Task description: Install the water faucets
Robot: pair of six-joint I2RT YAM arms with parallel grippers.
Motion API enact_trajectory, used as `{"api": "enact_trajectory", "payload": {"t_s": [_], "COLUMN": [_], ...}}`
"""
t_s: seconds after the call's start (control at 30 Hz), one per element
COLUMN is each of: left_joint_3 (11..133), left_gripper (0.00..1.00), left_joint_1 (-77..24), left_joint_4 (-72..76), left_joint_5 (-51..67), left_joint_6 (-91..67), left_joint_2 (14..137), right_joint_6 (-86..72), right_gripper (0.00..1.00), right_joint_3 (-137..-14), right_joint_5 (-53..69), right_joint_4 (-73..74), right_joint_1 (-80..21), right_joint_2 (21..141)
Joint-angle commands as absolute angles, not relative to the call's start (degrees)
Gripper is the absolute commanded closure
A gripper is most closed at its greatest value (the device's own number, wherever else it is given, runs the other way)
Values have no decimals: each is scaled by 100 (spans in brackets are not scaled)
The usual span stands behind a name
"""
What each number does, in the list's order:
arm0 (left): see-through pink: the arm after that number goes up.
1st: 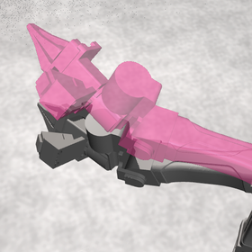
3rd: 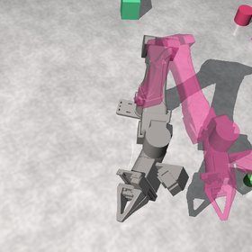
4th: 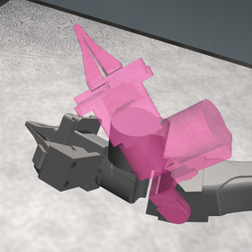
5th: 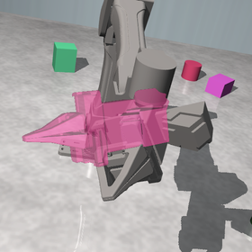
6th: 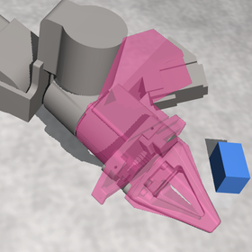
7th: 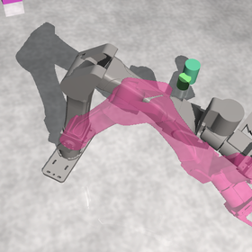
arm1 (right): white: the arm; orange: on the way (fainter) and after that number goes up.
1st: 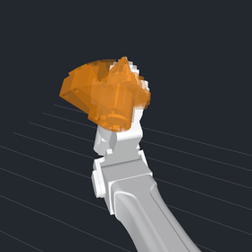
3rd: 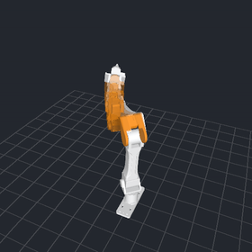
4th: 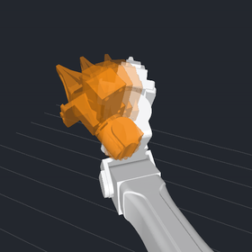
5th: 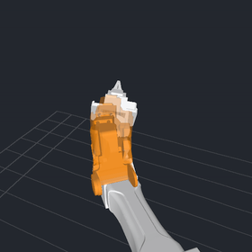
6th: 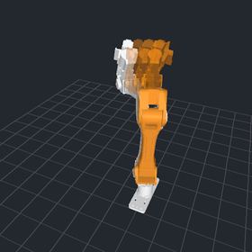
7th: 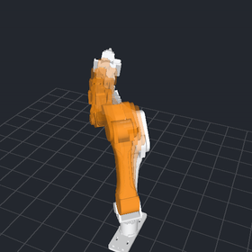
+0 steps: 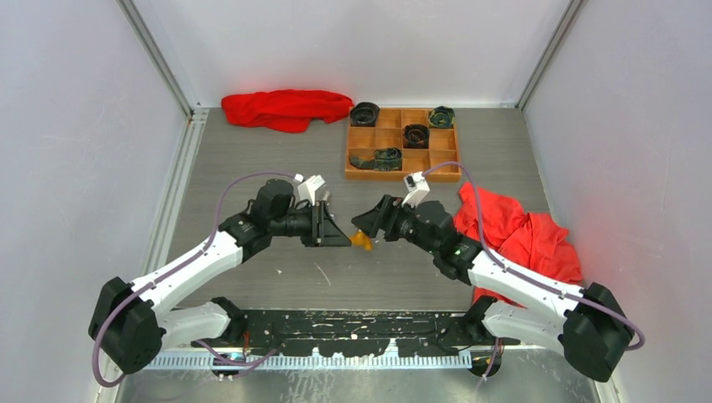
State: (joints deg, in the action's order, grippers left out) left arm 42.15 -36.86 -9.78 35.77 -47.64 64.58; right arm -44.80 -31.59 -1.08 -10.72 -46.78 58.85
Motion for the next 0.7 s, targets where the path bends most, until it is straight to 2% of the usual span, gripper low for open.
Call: {"api": "enact_trajectory", "payload": {"t_s": [0.0,0.1,0.2,0.27,0.33,0.4,0.67], "left_joint_3": [4387,4016,3563,3452,3430,3308,3090], "left_gripper": [100,100,100,100,100,100,100], "left_joint_1": [-3670,-3537,-3419,-3402,-3401,-3397,-3331], "left_joint_4": [-612,180,1222,1543,1605,1845,2729], "left_joint_5": [3476,3531,3624,3697,3730,3664,3922], "left_joint_6": [-4846,-5372,-5975,-6141,-6203,-6346,-6907], "left_joint_2": [6181,6079,5994,6000,6024,5977,6075], "right_joint_6": [-4924,-5385,-6068,-6380,-6649,-6815,-7095], "right_gripper": [15,10,9,10,16,19,18], "right_joint_3": [-2722,-2287,-1879,-1678,-1545,-1496,-1416], "right_joint_5": [1521,2566,3037,3134,3159,3235,3346], "right_joint_4": [-2543,-3846,-5115,-5882,-6604,-6965,-7563], "right_joint_1": [-4002,-3712,-3639,-3630,-3625,-3630,-3622], "right_joint_2": [5582,5770,6066,6226,6376,6488,6868]}}
